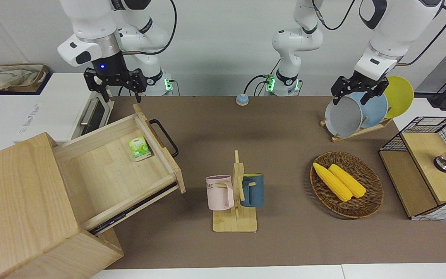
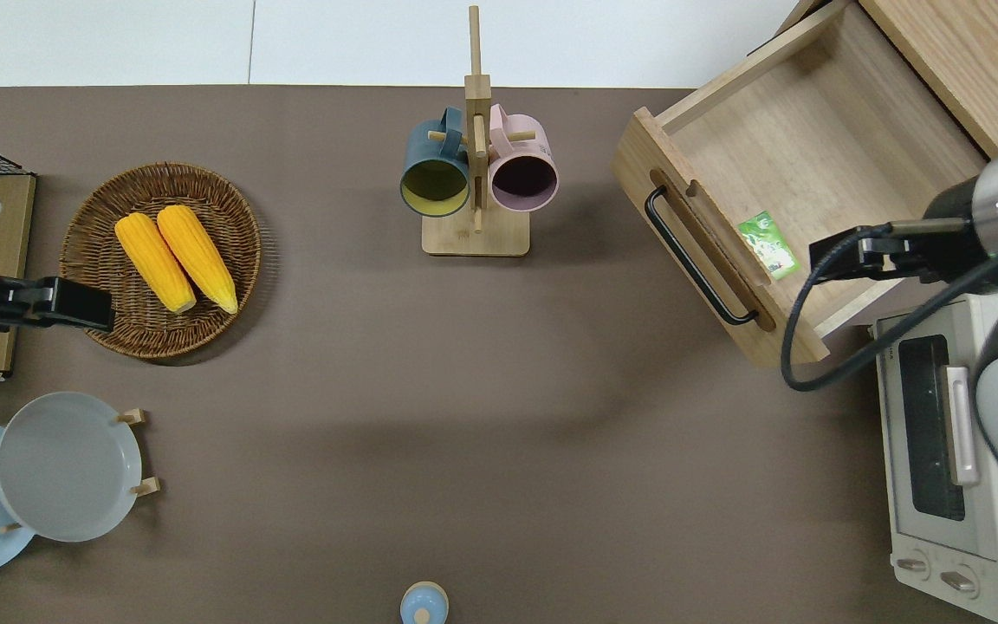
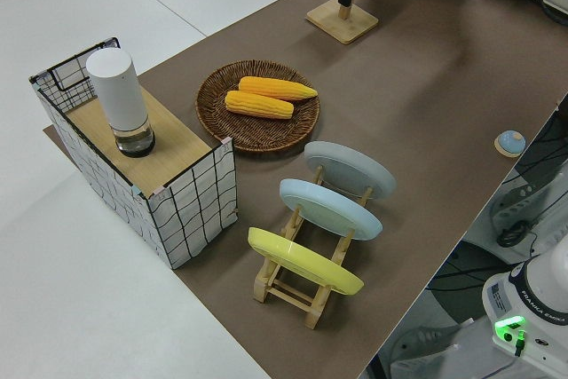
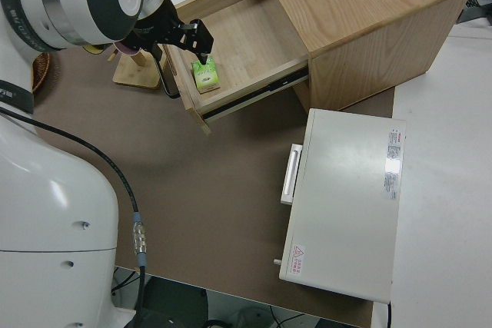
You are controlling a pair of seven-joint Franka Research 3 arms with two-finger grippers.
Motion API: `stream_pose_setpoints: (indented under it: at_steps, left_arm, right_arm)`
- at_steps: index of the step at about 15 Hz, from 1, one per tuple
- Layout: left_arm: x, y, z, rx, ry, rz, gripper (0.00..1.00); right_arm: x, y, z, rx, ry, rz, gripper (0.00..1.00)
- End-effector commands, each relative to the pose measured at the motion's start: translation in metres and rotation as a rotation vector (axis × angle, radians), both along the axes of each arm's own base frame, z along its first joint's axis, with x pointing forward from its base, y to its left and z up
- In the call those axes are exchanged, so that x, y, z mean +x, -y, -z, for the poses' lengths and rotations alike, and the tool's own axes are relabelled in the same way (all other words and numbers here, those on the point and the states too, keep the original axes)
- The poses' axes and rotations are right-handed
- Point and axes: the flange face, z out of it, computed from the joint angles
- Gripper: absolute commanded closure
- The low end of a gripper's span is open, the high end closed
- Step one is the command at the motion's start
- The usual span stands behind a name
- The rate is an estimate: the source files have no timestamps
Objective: Slide drawer open with right arm
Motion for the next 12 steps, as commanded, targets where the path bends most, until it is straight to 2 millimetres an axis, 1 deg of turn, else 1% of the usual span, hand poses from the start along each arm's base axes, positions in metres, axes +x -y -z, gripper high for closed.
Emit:
stream_pose_setpoints:
  at_steps: [1, 2, 3, 6, 12]
  left_arm:
    - [0.002, -0.001, -0.003, 0.016, -0.006, 0.011, 0.01]
    - [0.002, -0.001, -0.003, 0.016, -0.006, 0.011, 0.01]
    - [0.002, -0.001, -0.004, 0.016, -0.005, 0.011, 0.01]
    - [0.002, -0.001, -0.004, 0.016, -0.005, 0.011, 0.01]
    - [0.002, -0.001, -0.004, 0.016, -0.005, 0.011, 0.01]
  right_arm:
    - [0.002, 0.024, 0.011, 0.033, 0.014, -0.027, 0.017]
    - [0.006, 0.032, 0.017, 0.032, 0.019, -0.013, 0.017]
    - [0.009, 0.035, 0.018, 0.031, 0.026, -0.012, 0.017]
    - [0.015, 0.035, 0.031, 0.022, 0.007, -0.011, 0.017]
    - [0.017, 0.029, 0.035, 0.02, 0.001, -0.022, 0.017]
